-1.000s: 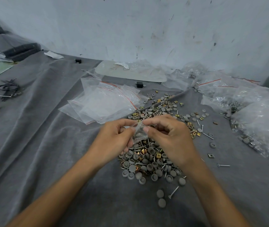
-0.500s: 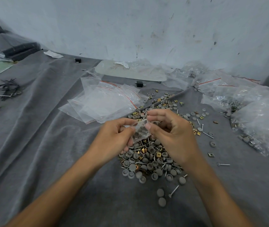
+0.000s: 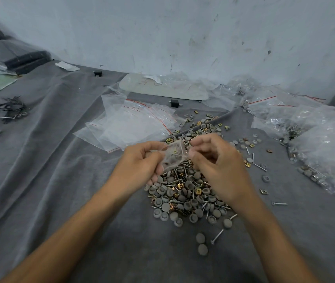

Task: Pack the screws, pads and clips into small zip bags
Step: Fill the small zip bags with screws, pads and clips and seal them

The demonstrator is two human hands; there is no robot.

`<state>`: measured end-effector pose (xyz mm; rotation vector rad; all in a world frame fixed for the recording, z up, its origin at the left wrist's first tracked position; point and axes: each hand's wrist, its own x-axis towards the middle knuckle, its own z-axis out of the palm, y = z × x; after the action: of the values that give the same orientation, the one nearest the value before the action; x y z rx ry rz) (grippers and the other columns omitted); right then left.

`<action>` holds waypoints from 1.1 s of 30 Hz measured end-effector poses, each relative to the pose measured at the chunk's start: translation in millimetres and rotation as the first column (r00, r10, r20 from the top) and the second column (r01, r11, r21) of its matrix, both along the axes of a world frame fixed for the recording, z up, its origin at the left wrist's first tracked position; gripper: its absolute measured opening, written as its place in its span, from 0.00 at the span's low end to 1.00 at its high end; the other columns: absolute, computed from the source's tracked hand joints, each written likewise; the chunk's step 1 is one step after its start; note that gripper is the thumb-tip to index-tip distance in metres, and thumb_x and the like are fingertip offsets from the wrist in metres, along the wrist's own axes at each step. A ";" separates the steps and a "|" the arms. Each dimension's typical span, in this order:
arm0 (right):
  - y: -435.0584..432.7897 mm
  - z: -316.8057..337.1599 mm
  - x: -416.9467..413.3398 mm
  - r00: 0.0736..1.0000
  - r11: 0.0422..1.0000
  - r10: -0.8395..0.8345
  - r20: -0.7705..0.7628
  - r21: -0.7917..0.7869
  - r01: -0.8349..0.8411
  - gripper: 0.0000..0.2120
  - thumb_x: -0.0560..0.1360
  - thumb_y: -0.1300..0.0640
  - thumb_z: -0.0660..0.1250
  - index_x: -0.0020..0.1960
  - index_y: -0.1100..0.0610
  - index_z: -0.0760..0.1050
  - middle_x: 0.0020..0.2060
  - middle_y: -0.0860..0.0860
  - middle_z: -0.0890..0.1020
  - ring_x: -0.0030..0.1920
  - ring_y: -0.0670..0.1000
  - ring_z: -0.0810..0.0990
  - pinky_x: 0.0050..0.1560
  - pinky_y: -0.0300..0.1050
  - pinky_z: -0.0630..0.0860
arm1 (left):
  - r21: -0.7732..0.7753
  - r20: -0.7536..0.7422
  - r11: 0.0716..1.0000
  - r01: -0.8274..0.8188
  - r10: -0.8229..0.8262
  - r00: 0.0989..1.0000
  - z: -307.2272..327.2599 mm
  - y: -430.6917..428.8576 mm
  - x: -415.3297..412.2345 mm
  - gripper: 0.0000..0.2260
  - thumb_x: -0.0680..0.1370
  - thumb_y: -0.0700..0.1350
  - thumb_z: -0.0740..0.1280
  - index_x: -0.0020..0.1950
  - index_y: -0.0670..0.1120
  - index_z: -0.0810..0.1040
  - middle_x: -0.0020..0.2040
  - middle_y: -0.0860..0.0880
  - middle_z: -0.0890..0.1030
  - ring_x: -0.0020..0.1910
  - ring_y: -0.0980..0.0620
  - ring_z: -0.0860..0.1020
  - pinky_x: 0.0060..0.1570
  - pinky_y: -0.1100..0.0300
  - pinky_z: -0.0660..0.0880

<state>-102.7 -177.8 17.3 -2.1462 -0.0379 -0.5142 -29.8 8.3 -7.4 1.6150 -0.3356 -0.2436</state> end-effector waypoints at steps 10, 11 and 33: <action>-3.3 -20.5 2.3 0.884 0.859 0.052 -0.464 -0.431 -0.277 0.09 0.77 0.56 0.72 0.51 0.45 0.74 0.44 0.42 0.80 0.45 0.40 0.79 0.49 0.44 0.79 | -0.038 -0.062 0.997 -0.072 0.069 0.996 4.0 7.8 8.8 0.09 0.82 0.38 0.64 0.54 0.48 0.82 0.27 0.48 0.77 0.23 0.54 0.72 0.22 0.62 0.66; -10.8 -17.9 1.3 0.868 0.846 0.036 -0.494 -0.447 -0.290 0.10 0.76 0.57 0.72 0.50 0.44 0.74 0.44 0.42 0.80 0.45 0.41 0.79 0.48 0.44 0.79 | -0.036 -0.063 0.997 -0.070 0.068 0.996 4.6 8.6 9.3 0.09 0.82 0.39 0.64 0.54 0.48 0.82 0.27 0.48 0.77 0.23 0.54 0.72 0.22 0.62 0.67; 10.3 -31.3 9.5 0.952 0.665 -0.013 -0.307 -0.713 -0.221 0.06 0.81 0.55 0.65 0.55 0.54 0.79 0.50 0.50 0.81 0.56 0.53 0.75 0.55 0.50 0.75 | 0.005 -0.034 0.998 -0.060 0.060 0.998 9.6 9.2 4.2 0.09 0.82 0.39 0.64 0.58 0.47 0.81 0.28 0.48 0.78 0.24 0.54 0.73 0.24 0.60 0.67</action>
<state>-93.2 -167.5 -14.0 -2.9931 -0.2503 -0.0902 -25.6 17.5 2.2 1.6202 -0.2603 -0.2258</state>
